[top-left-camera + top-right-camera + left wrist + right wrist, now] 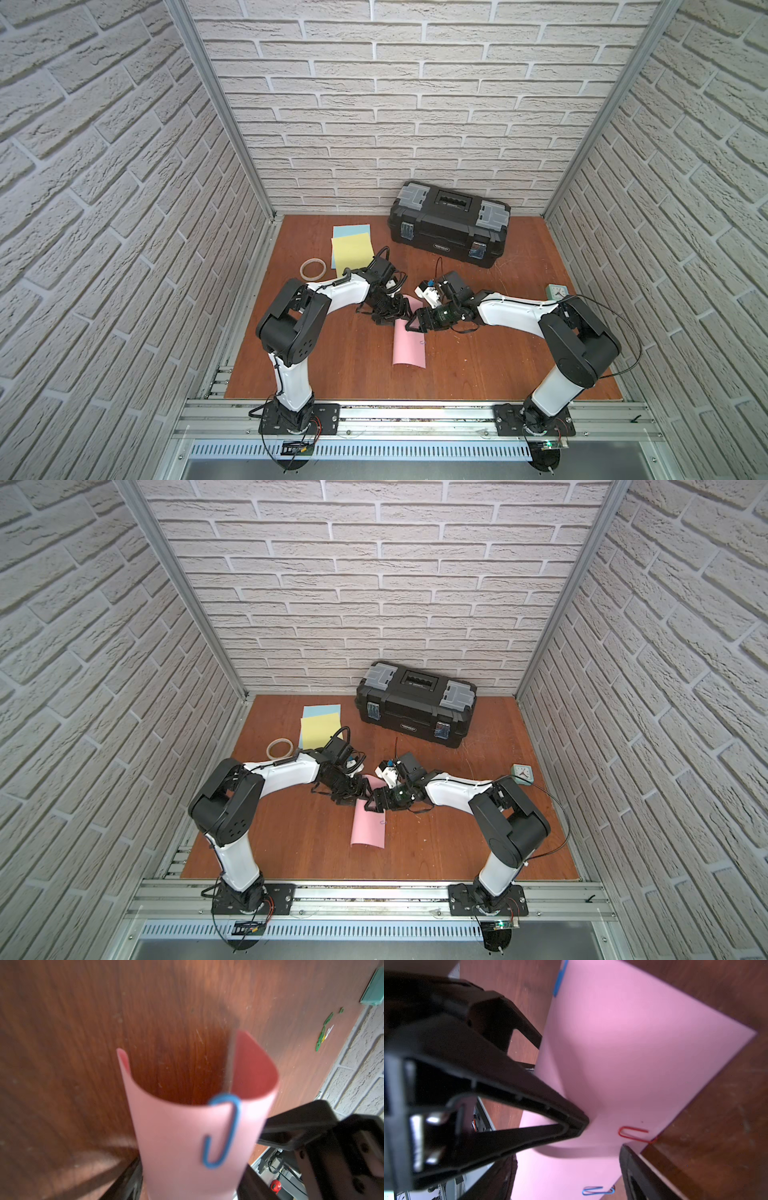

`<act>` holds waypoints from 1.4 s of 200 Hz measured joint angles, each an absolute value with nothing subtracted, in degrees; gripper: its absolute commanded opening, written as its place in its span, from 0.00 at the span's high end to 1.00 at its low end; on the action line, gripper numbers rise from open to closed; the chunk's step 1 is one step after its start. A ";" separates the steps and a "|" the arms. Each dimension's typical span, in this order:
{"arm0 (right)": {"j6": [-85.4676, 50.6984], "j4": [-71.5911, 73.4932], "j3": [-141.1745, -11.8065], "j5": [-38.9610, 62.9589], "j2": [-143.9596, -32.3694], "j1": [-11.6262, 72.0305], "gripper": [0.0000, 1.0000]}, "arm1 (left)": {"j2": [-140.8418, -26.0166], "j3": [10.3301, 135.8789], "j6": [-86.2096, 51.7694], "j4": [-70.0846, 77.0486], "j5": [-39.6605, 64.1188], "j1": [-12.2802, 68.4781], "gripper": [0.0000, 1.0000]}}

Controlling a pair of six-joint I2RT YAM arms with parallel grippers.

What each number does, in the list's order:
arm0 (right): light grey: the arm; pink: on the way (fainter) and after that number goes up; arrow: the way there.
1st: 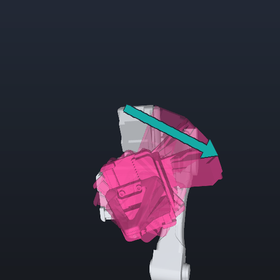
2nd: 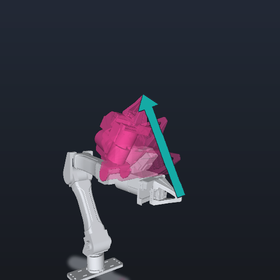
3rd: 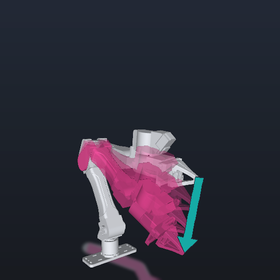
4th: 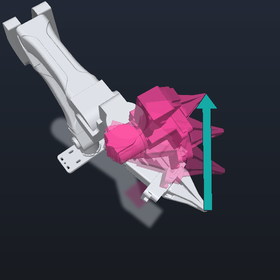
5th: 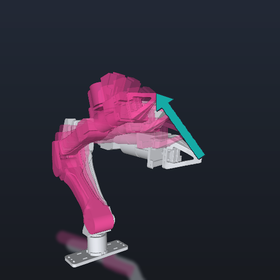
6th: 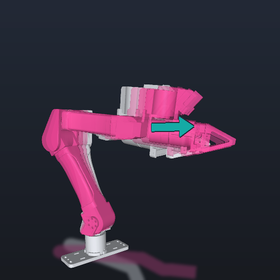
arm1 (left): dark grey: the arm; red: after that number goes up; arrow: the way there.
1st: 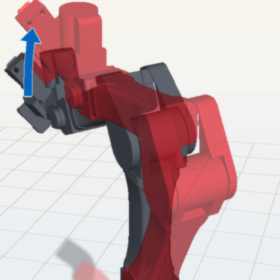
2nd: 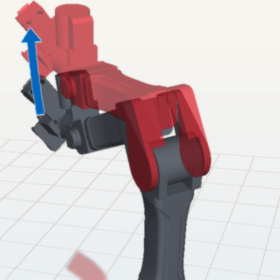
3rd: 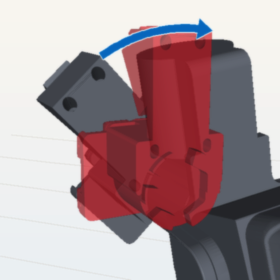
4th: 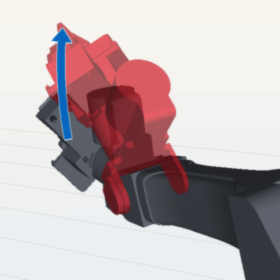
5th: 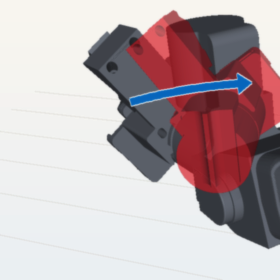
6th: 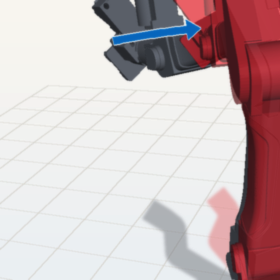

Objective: Unclip the paperclips from the documents
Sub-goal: Pick up the document from the center of the board.

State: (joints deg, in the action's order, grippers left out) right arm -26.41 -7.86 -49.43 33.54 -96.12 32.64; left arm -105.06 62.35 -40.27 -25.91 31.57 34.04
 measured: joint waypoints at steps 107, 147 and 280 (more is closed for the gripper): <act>-25.54 -8.99 -49.39 31.20 -95.68 33.28 0.13 | -106.34 63.81 -40.34 -26.61 31.24 34.30 0.44; -25.04 -9.30 -49.39 30.37 -95.66 33.52 0.12 | -106.52 63.79 -40.62 -26.87 30.37 34.48 0.61; -22.04 -13.02 -48.77 30.70 -86.98 26.94 0.12 | -102.48 63.22 -39.59 -28.05 28.53 33.89 0.78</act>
